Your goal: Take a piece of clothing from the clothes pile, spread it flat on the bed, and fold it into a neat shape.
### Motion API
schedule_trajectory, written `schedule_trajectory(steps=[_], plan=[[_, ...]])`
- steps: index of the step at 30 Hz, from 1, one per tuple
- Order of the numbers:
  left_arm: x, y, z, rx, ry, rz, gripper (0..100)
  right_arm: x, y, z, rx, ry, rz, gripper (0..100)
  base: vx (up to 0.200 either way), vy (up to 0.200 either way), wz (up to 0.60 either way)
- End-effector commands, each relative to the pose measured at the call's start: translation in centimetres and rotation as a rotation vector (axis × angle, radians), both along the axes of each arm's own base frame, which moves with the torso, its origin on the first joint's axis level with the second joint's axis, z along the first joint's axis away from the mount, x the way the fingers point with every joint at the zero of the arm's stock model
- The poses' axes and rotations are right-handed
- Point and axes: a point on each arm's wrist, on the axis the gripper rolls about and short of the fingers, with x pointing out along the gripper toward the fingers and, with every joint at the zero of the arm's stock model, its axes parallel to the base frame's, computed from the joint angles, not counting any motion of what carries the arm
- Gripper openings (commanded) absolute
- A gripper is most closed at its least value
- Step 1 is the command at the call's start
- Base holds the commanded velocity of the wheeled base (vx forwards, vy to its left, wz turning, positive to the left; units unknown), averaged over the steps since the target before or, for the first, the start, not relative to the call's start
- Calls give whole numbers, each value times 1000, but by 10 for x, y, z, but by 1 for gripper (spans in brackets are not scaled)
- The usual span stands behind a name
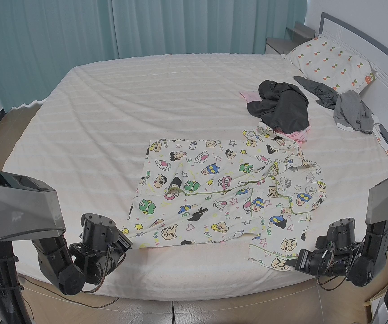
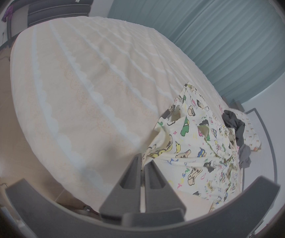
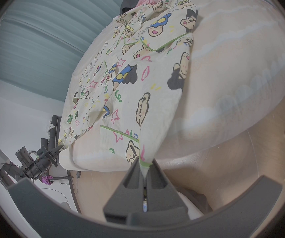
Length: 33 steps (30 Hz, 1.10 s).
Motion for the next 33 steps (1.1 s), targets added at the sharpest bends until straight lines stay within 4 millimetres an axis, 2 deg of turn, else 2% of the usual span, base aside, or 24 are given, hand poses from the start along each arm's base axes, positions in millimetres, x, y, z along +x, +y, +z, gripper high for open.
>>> schedule_trajectory(steps=[1, 10, 20, 26, 28, 31, 33], plan=[[-8, 3, -3, 36, 26, -23, 0, -11, -12, 2, -24, 14, -7, 0, 0, 0, 0], [-15, 3, -5, 50, 50, -37, 0, -31, -33, 10, -33, 10, -8, 0, 0, 0, 0], [-17, 2, -6, 99, 53, -81, 0, -30, -56, 20, -20, -45, -66, 0, 0, 0, 0], [-17, 2, -1, 100, 36, -89, 0, -44, -60, 46, 38, -65, -35, 0, 0, 0, 0], [-17, 2, 0, 100, 35, -89, 0, -46, -60, 48, 43, -67, -31, 0, 0, 0, 0], [-24, -1, 0, 106, 44, -111, 0, -53, -59, 63, 53, -115, -21, 0, 0, 0, 0], [-26, -4, 7, 95, 19, -123, 0, -55, -59, 71, 52, -156, -21, 0, 0, 0, 0]])
